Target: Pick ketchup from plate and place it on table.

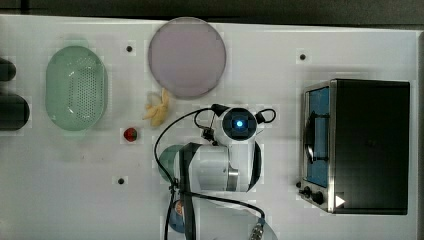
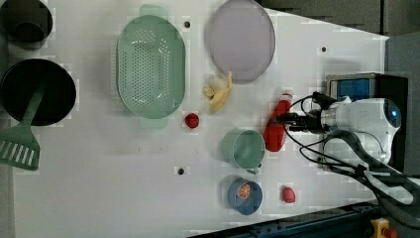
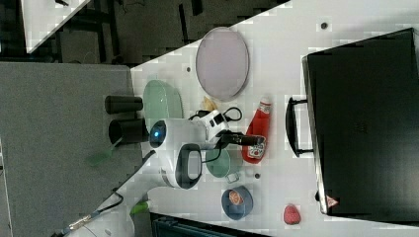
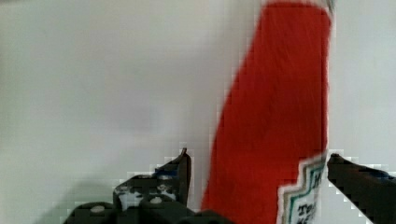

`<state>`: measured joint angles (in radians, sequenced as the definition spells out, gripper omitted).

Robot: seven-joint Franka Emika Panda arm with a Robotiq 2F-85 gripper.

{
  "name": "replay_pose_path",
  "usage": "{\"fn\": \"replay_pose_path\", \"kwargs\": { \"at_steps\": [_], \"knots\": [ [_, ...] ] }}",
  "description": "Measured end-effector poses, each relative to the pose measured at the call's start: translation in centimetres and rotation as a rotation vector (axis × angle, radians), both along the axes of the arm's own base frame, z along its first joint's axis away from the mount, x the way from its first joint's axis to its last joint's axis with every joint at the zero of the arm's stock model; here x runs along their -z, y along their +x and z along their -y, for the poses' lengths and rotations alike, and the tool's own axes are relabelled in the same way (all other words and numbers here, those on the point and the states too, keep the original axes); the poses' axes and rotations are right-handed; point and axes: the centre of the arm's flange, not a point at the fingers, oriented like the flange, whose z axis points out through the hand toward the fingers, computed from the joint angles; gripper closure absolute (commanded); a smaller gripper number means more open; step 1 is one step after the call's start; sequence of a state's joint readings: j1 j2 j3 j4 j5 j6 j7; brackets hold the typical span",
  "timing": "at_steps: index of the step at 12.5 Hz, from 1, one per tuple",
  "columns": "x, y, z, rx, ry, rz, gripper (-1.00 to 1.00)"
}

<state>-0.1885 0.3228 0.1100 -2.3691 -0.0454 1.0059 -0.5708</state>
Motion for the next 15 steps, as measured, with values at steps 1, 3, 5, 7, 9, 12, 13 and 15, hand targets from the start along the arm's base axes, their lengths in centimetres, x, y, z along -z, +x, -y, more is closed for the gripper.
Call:
{"fn": "replay_pose_path", "kwargs": {
  "at_steps": [1, 3, 5, 7, 9, 12, 13, 15],
  "knots": [
    [-0.7, 0.6, 0.0, -0.001, -0.004, 0.022, -1.00],
    [-3.1, 2.7, 0.4, 0.012, -0.012, 0.057, -1.00],
    [-7.6, 5.7, 0.6, 0.083, -0.026, 0.098, -1.00],
    [-13.3, 8.3, 0.6, 0.194, -0.041, 0.119, -1.00],
    [-19.8, 10.5, 0.5, 0.300, -0.053, 0.161, -1.00],
    [-28.4, 12.6, -0.7, 0.402, -0.045, 0.171, -1.00],
    [-31.1, 13.0, -1.3, 0.417, -0.045, 0.179, -1.00],
    [-35.7, 12.8, -2.1, 0.426, -0.046, 0.170, -1.00]
  ]
}}
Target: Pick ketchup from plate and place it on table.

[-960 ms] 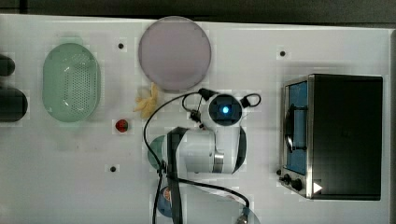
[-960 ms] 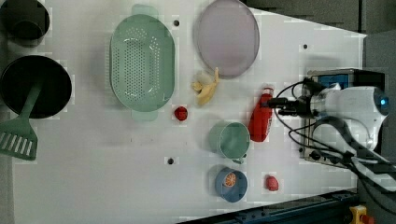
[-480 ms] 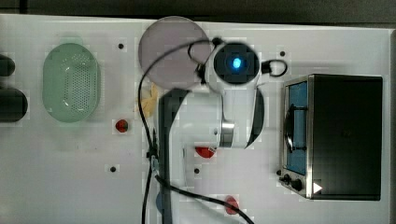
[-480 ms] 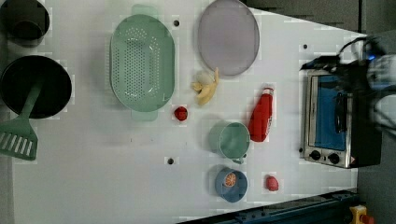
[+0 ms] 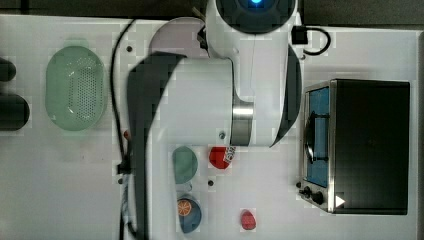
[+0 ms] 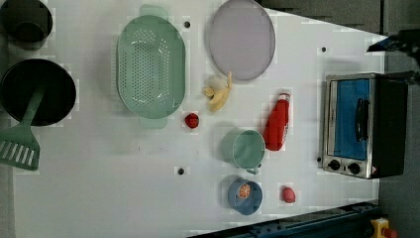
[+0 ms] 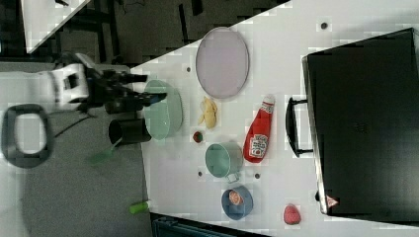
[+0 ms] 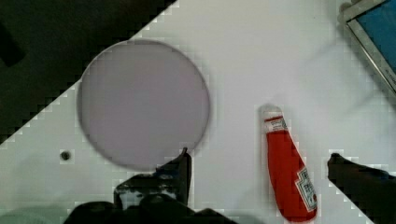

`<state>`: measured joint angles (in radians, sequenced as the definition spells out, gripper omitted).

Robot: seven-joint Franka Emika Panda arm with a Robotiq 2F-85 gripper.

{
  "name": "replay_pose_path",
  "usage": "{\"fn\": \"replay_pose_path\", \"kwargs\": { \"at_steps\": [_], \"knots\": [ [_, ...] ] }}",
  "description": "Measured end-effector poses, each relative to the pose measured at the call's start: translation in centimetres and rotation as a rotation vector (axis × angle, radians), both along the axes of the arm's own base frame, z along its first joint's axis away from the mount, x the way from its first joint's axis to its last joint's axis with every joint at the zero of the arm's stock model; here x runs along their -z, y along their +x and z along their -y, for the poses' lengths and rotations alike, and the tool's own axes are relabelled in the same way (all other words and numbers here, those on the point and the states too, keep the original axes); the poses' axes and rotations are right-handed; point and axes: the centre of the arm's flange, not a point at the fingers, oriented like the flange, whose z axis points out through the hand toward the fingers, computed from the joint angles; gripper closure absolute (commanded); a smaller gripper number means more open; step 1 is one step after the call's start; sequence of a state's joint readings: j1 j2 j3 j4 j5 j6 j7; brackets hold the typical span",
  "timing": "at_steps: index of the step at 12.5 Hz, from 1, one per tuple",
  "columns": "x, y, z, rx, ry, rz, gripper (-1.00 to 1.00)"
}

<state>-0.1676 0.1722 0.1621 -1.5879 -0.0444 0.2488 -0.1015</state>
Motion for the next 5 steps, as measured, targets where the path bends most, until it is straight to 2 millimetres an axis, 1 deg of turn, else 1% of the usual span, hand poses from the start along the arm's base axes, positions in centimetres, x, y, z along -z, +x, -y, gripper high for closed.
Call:
{"fn": "replay_pose_path", "kwargs": {
  "at_steps": [1, 2, 5],
  "knots": [
    [-2.0, -0.2, -0.3, 0.005, 0.003, -0.001, -1.00],
    [-3.4, -0.4, -0.3, 0.012, 0.003, -0.002, -1.00],
    [-5.3, -1.7, -0.1, 0.024, -0.007, -0.065, -1.00]
  ]
}}
